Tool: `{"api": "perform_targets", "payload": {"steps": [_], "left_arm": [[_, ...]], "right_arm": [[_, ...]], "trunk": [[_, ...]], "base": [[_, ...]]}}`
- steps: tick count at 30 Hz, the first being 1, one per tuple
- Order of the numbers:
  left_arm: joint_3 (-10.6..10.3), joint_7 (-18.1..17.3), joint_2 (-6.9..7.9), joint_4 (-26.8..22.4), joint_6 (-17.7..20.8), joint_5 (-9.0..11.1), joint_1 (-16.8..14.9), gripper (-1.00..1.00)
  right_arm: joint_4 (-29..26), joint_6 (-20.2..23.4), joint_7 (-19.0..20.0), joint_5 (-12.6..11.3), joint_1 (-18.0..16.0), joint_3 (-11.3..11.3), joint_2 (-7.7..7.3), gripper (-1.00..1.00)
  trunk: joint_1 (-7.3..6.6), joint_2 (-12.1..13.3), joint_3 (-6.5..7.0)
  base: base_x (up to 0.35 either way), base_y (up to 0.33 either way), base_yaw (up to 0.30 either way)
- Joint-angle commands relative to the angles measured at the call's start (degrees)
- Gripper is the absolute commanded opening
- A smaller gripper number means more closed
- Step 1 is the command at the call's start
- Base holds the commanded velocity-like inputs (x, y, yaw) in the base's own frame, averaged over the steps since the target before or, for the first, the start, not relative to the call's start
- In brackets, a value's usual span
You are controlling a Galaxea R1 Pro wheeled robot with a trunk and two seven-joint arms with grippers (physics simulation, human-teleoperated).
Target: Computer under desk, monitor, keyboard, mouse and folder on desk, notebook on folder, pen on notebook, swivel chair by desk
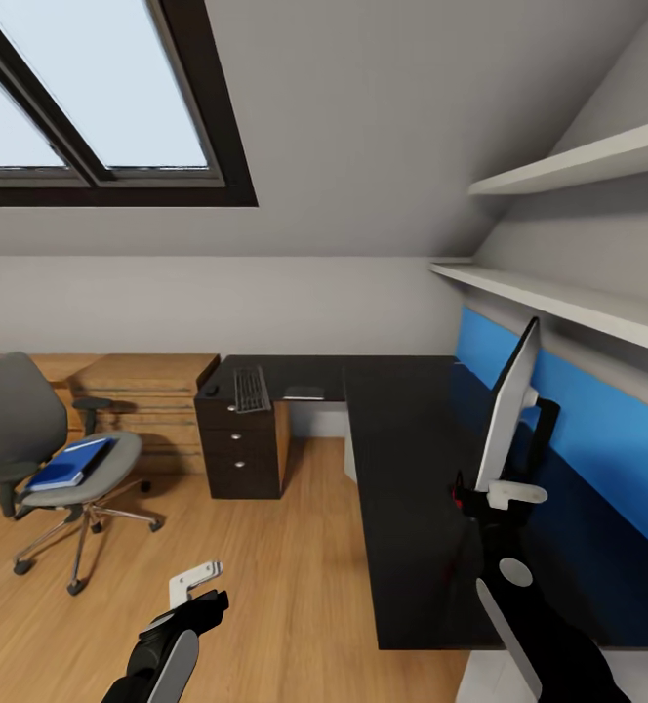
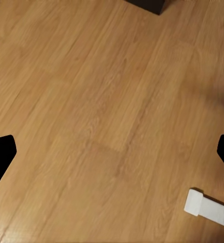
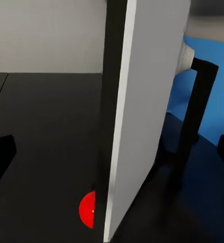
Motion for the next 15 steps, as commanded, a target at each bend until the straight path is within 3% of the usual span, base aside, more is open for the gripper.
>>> {"api": "perform_targets", "payload": {"steps": [1,7,15], "left_arm": [[-0.11,0.56,0.01,-0.08,0.06,0.57,-0.05,1.0],[-0.23,0.57,0.01,-0.08,0.06,0.56,-0.05,1.0],[-0.25,0.57,-0.04,-0.08,0.0,0.56,-0.05,1.0]], "right_arm": [[-0.07,0.05,-0.44,-0.51,-0.06,0.19,-0.09,1.0],[-0.07,0.08,-0.57,-0.58,-0.06,-0.09,-0.02,1.0],[-0.03,0.14,-4.35,-0.64,-0.06,-0.19,-0.06,1.0]], "trunk": [[0.04,-0.07,-0.09],[0.04,-0.07,-0.09],[0.04,-0.07,-0.09]], "base": [[0.237,0.0,0.0],[0.083,0.0,0.0],[0.142,0.0,0.0]]}}
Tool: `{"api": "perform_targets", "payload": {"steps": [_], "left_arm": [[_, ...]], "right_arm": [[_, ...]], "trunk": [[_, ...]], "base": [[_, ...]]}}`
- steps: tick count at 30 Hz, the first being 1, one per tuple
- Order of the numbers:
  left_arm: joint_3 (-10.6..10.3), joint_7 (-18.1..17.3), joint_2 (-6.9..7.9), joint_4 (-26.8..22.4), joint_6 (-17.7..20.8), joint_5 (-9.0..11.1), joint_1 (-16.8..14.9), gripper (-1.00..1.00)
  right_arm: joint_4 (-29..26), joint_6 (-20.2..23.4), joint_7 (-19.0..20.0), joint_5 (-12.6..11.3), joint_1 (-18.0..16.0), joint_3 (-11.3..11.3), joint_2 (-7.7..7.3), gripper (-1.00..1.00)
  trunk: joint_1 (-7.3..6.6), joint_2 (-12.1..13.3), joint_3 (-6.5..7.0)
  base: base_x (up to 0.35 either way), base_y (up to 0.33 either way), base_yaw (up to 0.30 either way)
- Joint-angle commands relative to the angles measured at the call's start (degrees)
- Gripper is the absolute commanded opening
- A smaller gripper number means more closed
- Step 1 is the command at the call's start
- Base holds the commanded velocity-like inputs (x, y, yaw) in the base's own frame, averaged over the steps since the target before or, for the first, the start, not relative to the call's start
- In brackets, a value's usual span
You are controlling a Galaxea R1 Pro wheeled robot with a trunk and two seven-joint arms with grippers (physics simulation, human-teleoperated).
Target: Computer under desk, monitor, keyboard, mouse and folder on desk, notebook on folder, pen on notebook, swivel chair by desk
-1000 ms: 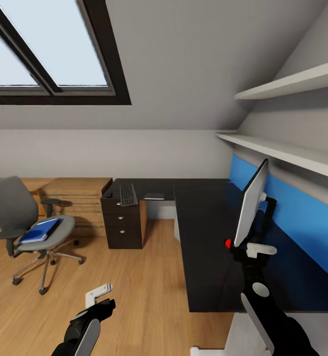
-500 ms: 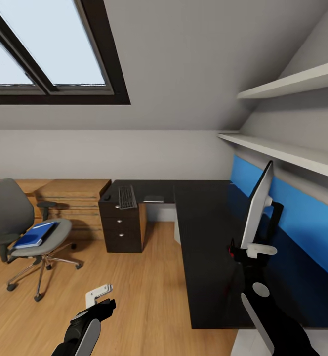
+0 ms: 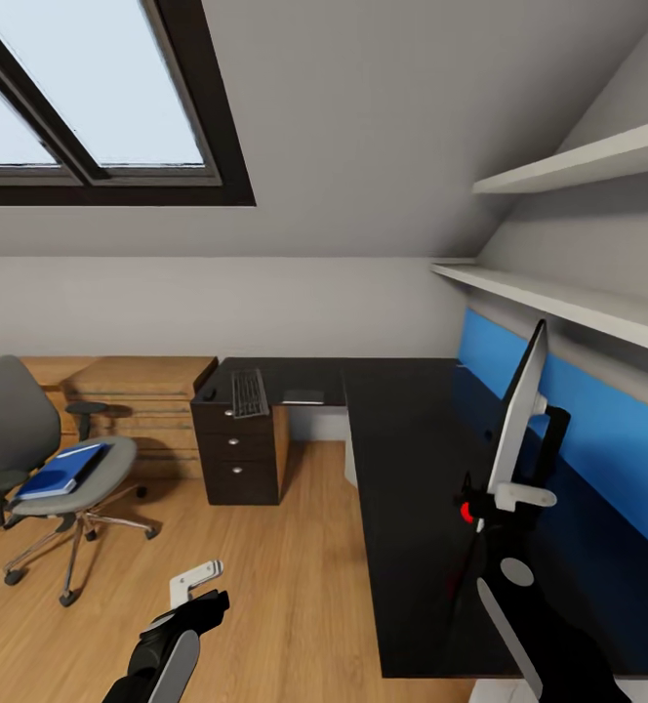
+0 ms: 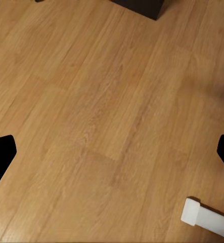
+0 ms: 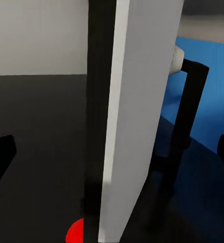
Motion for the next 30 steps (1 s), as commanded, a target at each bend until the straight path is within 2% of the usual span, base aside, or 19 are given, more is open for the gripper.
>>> {"api": "perform_targets", "payload": {"steps": [1,13,19,30], "left_arm": [[-0.08,0.53,0.0,-0.08,0.11,0.57,-0.05,1.0],[-0.19,0.48,-0.11,-0.08,0.07,0.57,-0.05,1.0],[-0.32,0.46,-0.11,-0.07,0.07,0.57,-0.05,1.0],[-0.34,0.46,-0.2,-0.01,0.07,0.58,-0.05,1.0]], "right_arm": [[0.0,0.09,-0.58,-0.48,-0.06,0.22,-0.1,1.0],[2.17,0.31,-0.83,-0.75,-0.06,0.07,-0.12,1.0],[4.18,0.25,-0.76,-0.77,-0.17,-1.49,-0.12,1.0],[4.79,0.24,-0.74,-0.77,-0.23,-1.87,-0.12,1.0]], "trunk": [[0.02,-0.07,-0.09],[0.02,-0.07,-0.09],[0.02,-0.07,-0.09],[0.02,-0.07,-0.09]], "base": [[0.028,0.0,0.0],[0.128,0.006,0.0],[0.067,0.0,0.0],[0.106,0.009,0.0]]}}
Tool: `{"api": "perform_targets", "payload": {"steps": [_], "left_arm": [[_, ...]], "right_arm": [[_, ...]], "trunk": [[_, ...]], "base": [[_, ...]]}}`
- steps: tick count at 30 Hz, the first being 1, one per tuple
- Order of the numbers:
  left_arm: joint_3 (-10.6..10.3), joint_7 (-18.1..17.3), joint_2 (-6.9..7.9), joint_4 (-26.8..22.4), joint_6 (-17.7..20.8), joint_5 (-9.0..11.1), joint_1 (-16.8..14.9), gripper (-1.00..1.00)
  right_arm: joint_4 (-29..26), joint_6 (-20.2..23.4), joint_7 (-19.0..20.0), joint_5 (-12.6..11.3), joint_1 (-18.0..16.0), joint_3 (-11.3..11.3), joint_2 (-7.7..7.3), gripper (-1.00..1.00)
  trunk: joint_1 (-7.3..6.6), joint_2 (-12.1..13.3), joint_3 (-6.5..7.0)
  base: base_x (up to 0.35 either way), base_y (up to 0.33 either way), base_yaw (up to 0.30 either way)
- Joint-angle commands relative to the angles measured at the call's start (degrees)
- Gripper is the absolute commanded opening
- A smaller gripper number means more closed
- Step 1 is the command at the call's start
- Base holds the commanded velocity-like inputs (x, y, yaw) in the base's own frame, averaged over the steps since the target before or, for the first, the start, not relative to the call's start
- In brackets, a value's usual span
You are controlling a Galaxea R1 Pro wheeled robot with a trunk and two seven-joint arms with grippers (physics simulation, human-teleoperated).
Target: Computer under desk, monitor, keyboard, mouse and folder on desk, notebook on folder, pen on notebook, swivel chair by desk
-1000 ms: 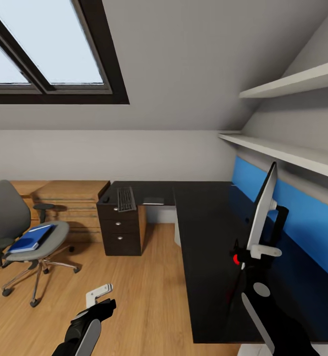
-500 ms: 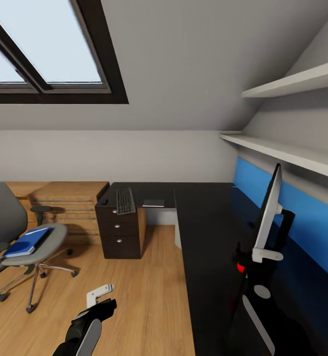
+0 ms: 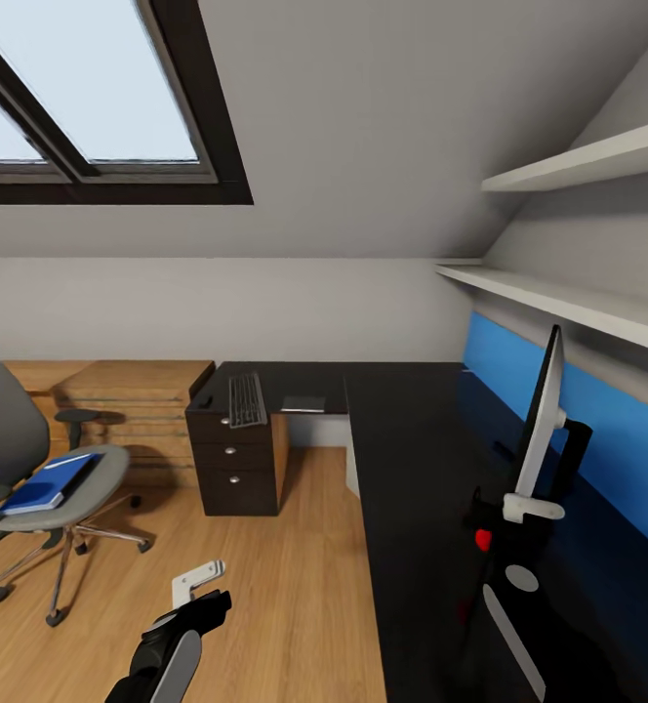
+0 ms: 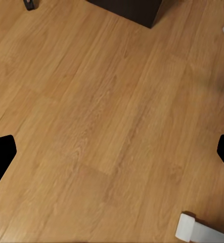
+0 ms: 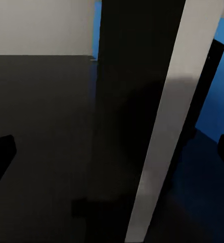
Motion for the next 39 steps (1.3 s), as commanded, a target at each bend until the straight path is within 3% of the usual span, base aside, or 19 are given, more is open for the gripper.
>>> {"api": "perform_targets", "payload": {"steps": [1,5,12,16,39], "left_arm": [[-0.08,0.54,0.01,-0.07,0.08,0.56,-0.05,1.0],[-0.08,0.54,0.01,-0.06,0.06,0.55,-0.05,1.0],[-0.08,0.54,0.01,-0.06,0.08,0.55,-0.05,1.0],[-0.08,0.54,0.01,-0.06,0.08,0.55,-0.05,1.0],[-0.15,0.58,0.01,0.03,0.08,0.59,-0.05,1.0]], "right_arm": [[-0.07,0.09,-0.44,-0.46,-0.05,0.22,-0.09,1.0],[0.03,0.2,-0.52,-0.5,-0.1,0.11,-0.09,1.0],[2.34,0.38,-0.68,-0.66,-0.3,-4.37,-0.02,1.0],[3.82,0.42,-0.71,-0.78,-0.47,-5.48,0.0,1.0],[4.08,0.34,-0.7,-0.9,-0.49,-5.62,0.0,1.0]], "trunk": [[0.02,-0.07,-0.09],[0.02,-0.07,-0.09],[0.02,-0.07,-0.09],[0.02,-0.07,-0.09],[0.02,-0.07,-0.09]], "base": [[0.036,0.002,0.0],[0.011,0.001,0.0],[0.002,0.0,0.0],[0.0,0.0,0.0],[-0.098,-0.219,0.0]]}}
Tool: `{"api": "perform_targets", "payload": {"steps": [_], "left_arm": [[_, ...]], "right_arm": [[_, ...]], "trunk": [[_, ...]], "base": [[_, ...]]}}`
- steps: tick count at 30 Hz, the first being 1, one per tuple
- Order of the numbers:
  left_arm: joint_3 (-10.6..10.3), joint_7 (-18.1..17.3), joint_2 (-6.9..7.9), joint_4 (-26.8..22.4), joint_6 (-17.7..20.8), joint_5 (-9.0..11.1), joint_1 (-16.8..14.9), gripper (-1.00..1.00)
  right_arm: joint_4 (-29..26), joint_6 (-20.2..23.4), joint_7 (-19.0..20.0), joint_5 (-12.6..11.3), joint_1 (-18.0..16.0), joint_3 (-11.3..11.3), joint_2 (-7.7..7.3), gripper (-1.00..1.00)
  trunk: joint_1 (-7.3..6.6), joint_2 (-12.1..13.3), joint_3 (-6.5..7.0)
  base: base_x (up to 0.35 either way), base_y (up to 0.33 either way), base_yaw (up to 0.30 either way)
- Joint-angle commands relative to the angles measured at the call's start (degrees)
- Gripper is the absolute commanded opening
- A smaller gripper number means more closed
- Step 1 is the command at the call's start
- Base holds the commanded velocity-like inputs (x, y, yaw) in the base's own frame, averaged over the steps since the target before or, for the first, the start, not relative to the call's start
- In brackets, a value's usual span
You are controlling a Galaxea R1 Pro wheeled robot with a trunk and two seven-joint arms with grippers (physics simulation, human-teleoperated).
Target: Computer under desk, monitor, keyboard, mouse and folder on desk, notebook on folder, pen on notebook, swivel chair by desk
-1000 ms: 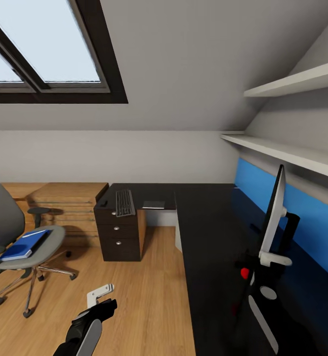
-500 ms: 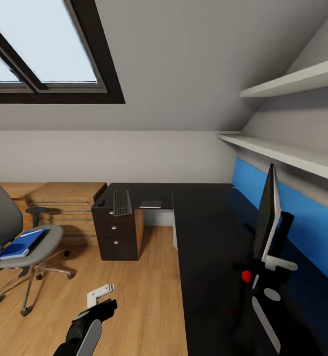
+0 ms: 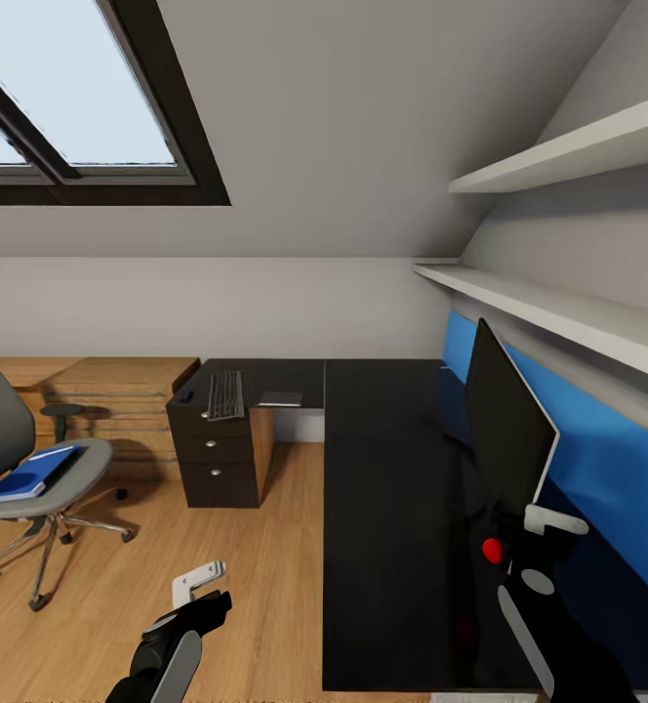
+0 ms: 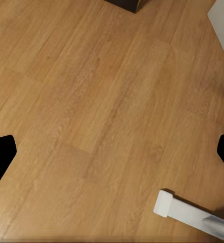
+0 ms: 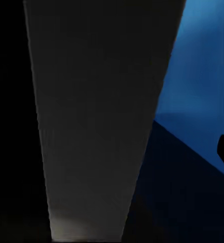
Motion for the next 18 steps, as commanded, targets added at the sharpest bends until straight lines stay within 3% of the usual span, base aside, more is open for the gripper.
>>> {"api": "perform_targets", "payload": {"steps": [1,18], "left_arm": [[-0.07,0.55,0.01,-0.09,0.09,0.55,-0.04,1.0],[-0.01,0.6,0.06,-0.09,0.09,0.57,-0.04,1.0]], "right_arm": [[-0.07,0.1,-0.31,-0.37,-0.04,0.13,-0.06,1.0],[-0.1,-0.16,-0.22,-0.37,-0.04,0.13,-0.13,1.0]], "trunk": [[0.0,-0.07,-0.09],[0.0,-0.07,-0.09]], "base": [[-0.095,-0.25,0.0],[-0.058,-0.081,0.0]]}}
